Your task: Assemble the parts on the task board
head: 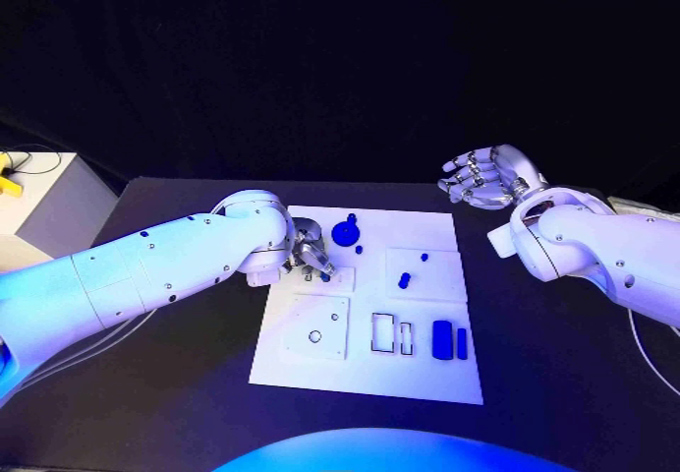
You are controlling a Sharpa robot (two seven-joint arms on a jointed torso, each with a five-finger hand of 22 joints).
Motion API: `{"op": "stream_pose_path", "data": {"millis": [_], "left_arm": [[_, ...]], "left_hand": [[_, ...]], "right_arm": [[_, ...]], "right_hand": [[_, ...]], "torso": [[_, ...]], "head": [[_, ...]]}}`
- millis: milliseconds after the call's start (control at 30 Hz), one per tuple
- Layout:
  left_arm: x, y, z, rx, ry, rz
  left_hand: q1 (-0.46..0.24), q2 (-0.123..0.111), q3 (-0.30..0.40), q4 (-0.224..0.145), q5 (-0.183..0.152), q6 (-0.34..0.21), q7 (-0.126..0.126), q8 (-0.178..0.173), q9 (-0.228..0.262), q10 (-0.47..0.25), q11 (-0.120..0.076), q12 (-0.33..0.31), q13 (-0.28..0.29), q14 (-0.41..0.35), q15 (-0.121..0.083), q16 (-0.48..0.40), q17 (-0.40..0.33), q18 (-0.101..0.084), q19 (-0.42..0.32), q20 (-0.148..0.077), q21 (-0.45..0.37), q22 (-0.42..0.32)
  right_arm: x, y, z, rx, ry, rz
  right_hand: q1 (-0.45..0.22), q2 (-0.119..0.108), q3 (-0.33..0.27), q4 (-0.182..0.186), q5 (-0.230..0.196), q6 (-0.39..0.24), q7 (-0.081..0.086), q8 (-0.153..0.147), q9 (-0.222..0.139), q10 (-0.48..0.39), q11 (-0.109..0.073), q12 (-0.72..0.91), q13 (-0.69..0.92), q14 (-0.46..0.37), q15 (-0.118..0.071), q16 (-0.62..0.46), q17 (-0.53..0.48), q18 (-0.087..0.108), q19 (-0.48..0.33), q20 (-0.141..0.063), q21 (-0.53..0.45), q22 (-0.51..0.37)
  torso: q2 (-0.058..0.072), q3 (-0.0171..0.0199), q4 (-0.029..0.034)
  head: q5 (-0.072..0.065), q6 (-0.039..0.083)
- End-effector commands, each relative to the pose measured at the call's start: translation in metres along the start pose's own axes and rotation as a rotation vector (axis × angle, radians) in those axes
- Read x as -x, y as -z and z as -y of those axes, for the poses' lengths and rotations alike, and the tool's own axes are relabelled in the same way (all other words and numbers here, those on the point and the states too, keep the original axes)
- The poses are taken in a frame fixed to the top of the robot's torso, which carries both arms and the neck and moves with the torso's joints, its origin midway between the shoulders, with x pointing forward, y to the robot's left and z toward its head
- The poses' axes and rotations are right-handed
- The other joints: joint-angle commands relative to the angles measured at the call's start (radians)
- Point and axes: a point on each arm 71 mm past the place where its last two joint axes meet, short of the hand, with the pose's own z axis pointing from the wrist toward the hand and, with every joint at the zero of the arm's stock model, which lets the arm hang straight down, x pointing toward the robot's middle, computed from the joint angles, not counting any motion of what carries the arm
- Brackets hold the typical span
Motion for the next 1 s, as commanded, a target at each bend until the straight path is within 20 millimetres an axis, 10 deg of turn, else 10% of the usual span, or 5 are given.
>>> {"op": "stream_pose_path", "data": {"millis": [33,600,733,1000], "left_arm": [[-0.0088,-0.0018,0.0019,-0.005,-0.022,-0.044],[-0.0081,-0.0002,0.0017,-0.007,-0.026,-0.028],[-0.0075,-0.0002,0.0012,-0.007,-0.022,-0.022],[-0.0067,0.0010,-0.0020,-0.001,-0.021,-0.016]], "left_hand": [[0.000,-0.007,-0.007,-0.010,-0.003,0.008,-0.002,-0.008,-0.005,-0.006,0.000,0.000,-0.001,0.074,-0.008,0.001,0.184,-0.014,0.001,-0.005,-0.007,-0.001],[0.015,-0.018,-0.258,0.105,-0.021,0.026,0.001,-0.028,-0.007,-0.012,0.003,0.003,0.004,0.075,-0.006,0.001,0.187,-0.015,0.005,-0.004,-0.012,0.001],[0.040,-0.012,-0.328,0.162,-0.107,0.027,0.003,-0.034,-0.006,-0.015,0.005,0.003,0.003,0.074,-0.005,0.000,0.186,-0.015,0.006,-0.002,-0.013,0.001],[0.042,-0.012,-0.344,0.172,-0.122,0.026,0.004,-0.036,-0.006,-0.016,0.006,0.002,0.001,0.074,-0.004,-0.001,0.185,-0.015,0.005,-0.002,-0.014,0.000]], "right_arm": [[-0.0012,0.0002,-0.0005,0.006,0.000,-0.016],[-0.0011,0.0008,0.0005,0.001,0.000,-0.014],[-0.0013,0.0009,0.0007,0.001,0.000,-0.014],[-0.0011,0.0014,0.0016,-0.002,0.000,-0.014]], "right_hand": [[-0.007,0.001,-0.003,-0.006,0.006,-0.004,0.013,0.005,-0.001,0.003,0.003,-0.006,-0.002,0.008,0.002,-0.004,-0.001,0.012,0.005,0.001,-0.005,-0.001],[-0.008,0.001,-0.003,-0.006,0.006,-0.005,0.013,0.005,-0.001,0.002,0.004,-0.006,-0.004,0.008,0.002,-0.008,-0.003,0.012,0.005,0.001,-0.007,-0.004],[-0.009,0.001,-0.004,-0.006,0.006,-0.005,0.014,0.005,-0.002,0.002,0.004,-0.006,-0.005,0.008,0.003,-0.009,-0.003,0.012,0.005,0.002,-0.008,-0.006],[-0.014,0.002,-0.006,-0.004,0.003,-0.006,0.014,0.005,-0.002,0.002,0.005,-0.005,-0.009,0.009,0.003,-0.013,-0.006,0.012,0.006,0.003,-0.010,-0.011]], "torso": [[0.000,-0.0003,-0.0002],[0.000,-0.0013,0.0003],[0.000,-0.0010,0.0003],[0.000,-0.0011,-0.0007]], "head": [[0.000,0.000],[-0.002,-0.001],[-0.002,0.000],[-0.003,0.000]]}}
